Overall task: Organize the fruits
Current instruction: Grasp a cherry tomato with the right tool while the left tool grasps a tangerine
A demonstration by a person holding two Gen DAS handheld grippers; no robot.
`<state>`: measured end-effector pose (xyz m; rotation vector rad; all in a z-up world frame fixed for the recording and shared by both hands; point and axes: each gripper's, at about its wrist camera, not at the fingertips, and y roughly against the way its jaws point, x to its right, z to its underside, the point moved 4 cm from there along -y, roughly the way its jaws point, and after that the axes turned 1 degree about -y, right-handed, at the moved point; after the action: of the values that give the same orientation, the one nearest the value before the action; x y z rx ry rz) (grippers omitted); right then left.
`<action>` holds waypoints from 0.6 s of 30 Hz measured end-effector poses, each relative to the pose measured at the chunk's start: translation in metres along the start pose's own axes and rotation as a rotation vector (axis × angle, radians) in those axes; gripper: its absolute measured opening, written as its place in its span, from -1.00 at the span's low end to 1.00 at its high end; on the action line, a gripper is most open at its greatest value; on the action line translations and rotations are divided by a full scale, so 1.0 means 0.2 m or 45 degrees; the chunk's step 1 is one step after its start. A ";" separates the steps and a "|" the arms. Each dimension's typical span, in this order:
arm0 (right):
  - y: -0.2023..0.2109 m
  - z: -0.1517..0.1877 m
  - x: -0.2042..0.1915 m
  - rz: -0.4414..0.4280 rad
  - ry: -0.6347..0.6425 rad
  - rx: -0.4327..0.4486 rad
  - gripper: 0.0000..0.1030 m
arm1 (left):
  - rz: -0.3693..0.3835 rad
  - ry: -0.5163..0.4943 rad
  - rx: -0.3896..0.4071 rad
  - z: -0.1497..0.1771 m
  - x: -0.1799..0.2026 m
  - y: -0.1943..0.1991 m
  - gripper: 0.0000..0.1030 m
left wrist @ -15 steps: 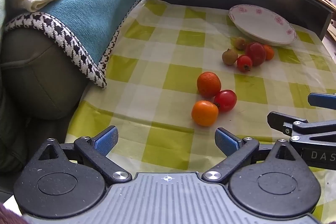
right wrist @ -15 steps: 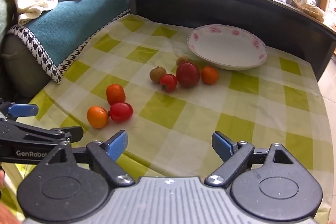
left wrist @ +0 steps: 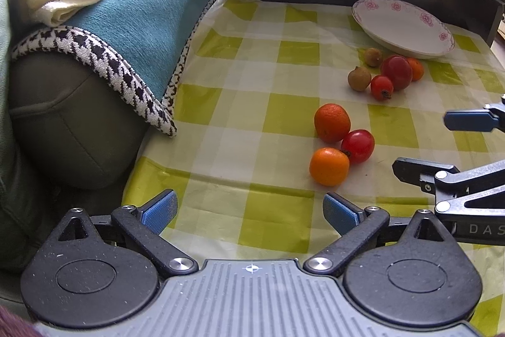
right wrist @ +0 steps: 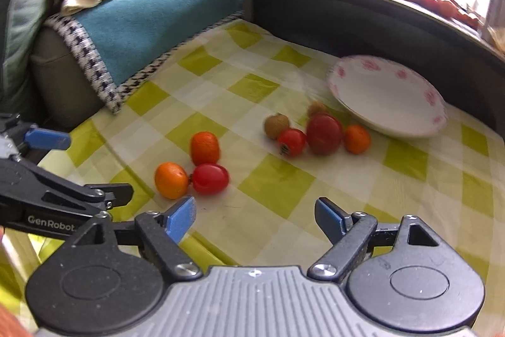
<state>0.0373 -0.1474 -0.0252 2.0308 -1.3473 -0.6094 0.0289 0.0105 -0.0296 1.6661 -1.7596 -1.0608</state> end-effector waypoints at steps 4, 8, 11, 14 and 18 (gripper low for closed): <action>-0.06 -0.05 -0.03 -0.077 0.090 -0.016 0.30 | -0.036 -0.064 0.030 -0.01 0.00 0.02 0.95; -0.15 -0.09 -0.06 -0.180 0.162 -0.057 0.08 | -0.034 -0.110 0.041 -0.01 0.01 0.03 0.95; -0.20 -0.10 -0.09 -0.220 0.203 -0.066 -0.07 | -0.023 -0.124 0.041 -0.01 0.02 0.01 0.84; -0.23 -0.13 -0.09 -0.246 0.190 -0.060 -0.22 | 0.036 -0.120 0.021 -0.01 0.03 -0.01 0.79; -0.24 -0.12 -0.08 -0.252 0.216 -0.073 -0.30 | 0.060 -0.140 0.026 0.00 0.06 -0.02 0.59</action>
<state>0.0777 -0.1122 -0.0406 2.1324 -1.0280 -0.5413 0.0305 -0.0004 -0.0347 1.5974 -1.8755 -1.1365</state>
